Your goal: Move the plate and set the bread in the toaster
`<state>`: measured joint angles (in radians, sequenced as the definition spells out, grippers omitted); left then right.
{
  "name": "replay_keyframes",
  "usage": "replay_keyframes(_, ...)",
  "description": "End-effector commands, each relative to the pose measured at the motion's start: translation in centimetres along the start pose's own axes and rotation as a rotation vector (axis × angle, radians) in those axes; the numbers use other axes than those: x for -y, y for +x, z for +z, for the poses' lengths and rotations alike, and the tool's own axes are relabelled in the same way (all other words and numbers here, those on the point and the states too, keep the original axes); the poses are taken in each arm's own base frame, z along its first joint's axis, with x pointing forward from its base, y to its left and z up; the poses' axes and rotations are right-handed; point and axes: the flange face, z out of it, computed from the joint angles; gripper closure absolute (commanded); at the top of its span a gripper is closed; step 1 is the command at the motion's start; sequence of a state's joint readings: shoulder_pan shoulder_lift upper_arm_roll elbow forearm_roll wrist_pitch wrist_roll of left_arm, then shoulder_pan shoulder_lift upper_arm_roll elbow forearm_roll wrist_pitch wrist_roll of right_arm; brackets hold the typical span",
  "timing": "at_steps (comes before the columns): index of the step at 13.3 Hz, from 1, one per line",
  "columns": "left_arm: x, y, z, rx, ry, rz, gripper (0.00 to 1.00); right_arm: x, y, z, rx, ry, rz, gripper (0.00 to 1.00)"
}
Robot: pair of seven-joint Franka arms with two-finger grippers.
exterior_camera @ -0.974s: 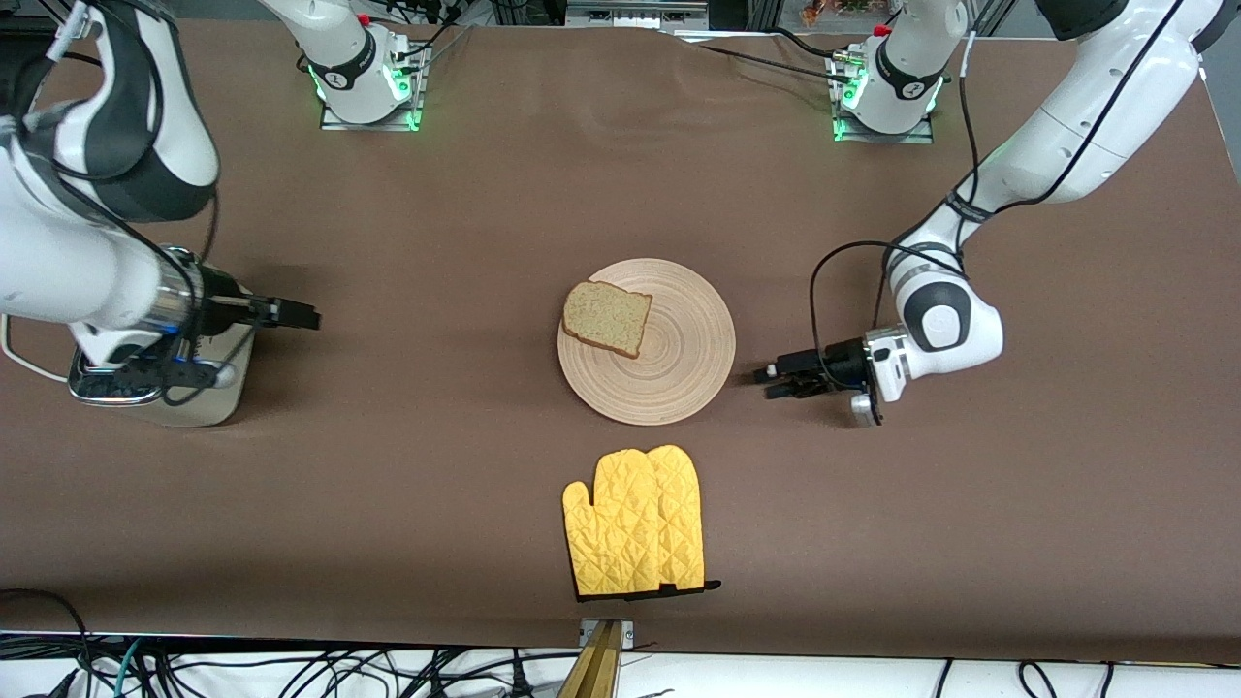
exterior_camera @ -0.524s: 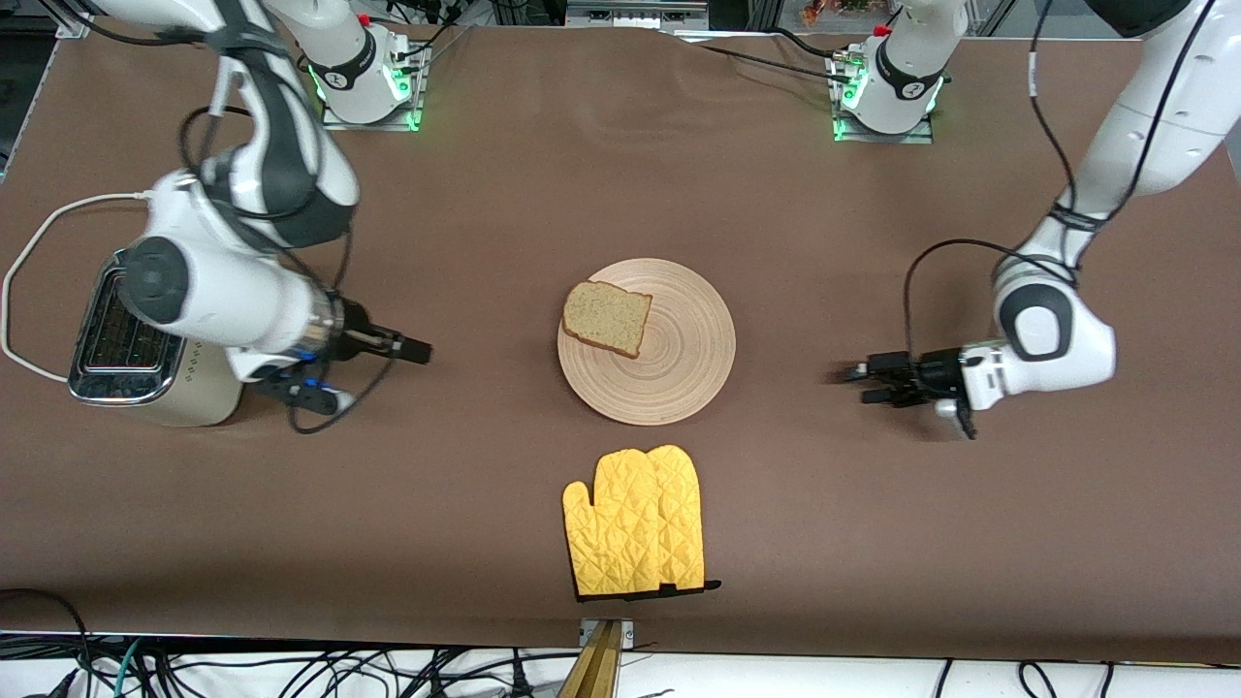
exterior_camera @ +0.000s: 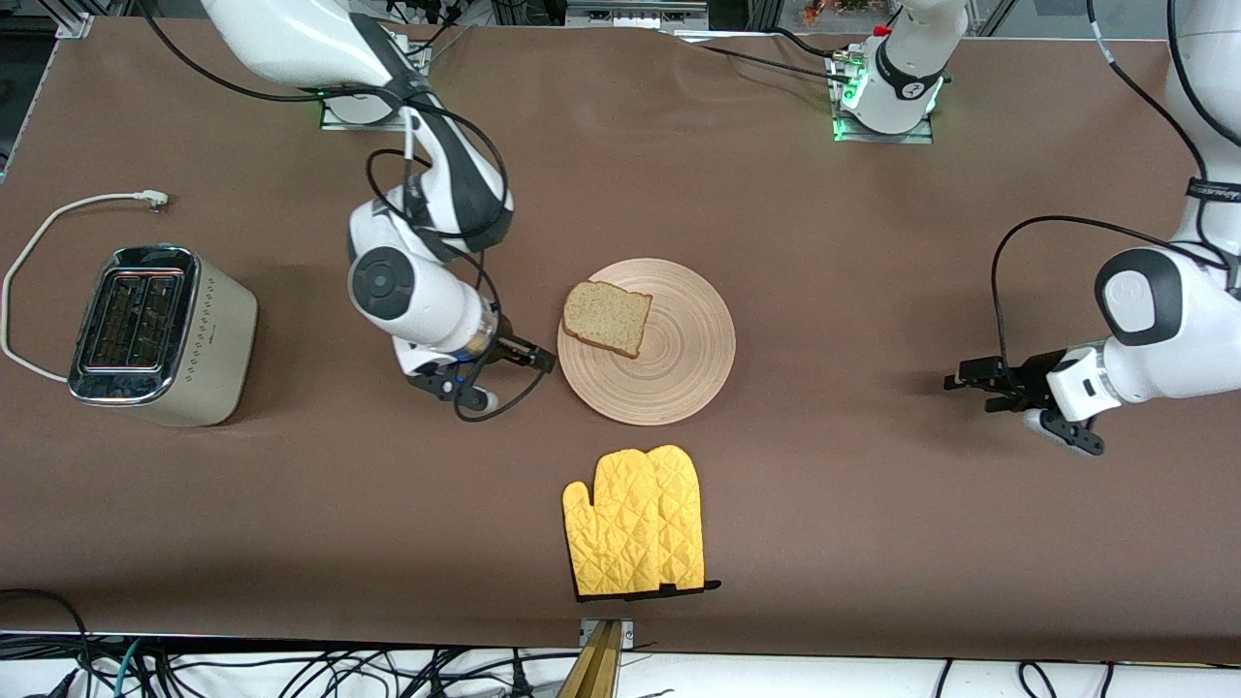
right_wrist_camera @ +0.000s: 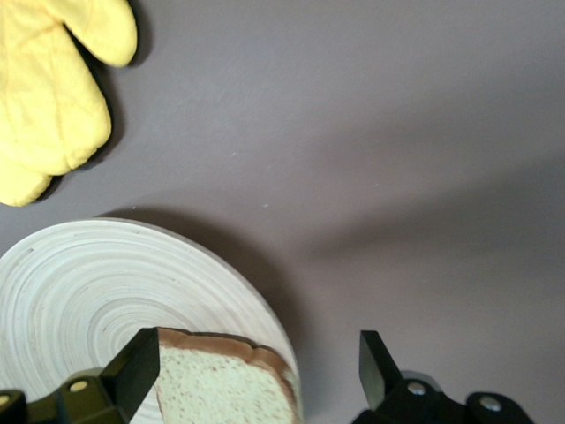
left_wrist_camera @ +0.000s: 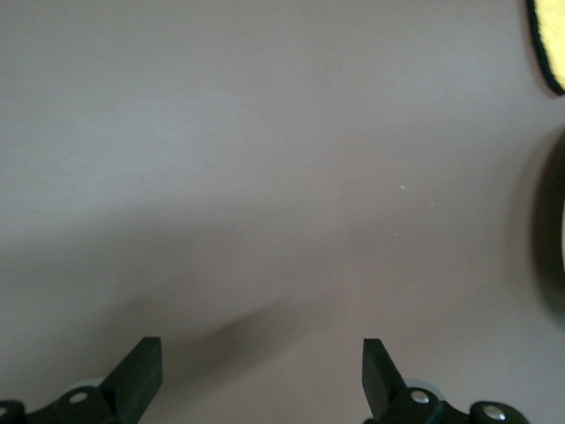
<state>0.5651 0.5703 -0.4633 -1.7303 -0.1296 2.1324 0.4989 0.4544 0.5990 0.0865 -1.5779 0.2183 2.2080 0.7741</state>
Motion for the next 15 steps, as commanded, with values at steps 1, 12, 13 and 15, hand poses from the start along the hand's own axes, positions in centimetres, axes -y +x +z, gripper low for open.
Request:
replay_keyframes(1, 0.3, 1.2, -2.6, -0.002, 0.070, -0.013, 0.00, 1.8, -1.7, 2.4, 0.001, -0.014, -0.011, 0.00)
replay_keyframes(12, -6.8, 1.9, -19.6, 0.068, 0.409, -0.126, 0.00, 2.0, -7.0, 8.8, 0.114, -0.145, -0.063, 0.00)
replay_keyframes(13, -8.3, 2.3, -20.5, 0.079, 0.399, -0.129, 0.00, 1.8, -7.3, 9.0, 0.129, -0.167, -0.044, 0.00)
replay_keyframes(15, -8.7, 2.4, -21.0, 0.070, 0.402, -0.183, 0.00, 2.0, -8.1, 9.2, 0.144, -0.185, -0.037, 0.01)
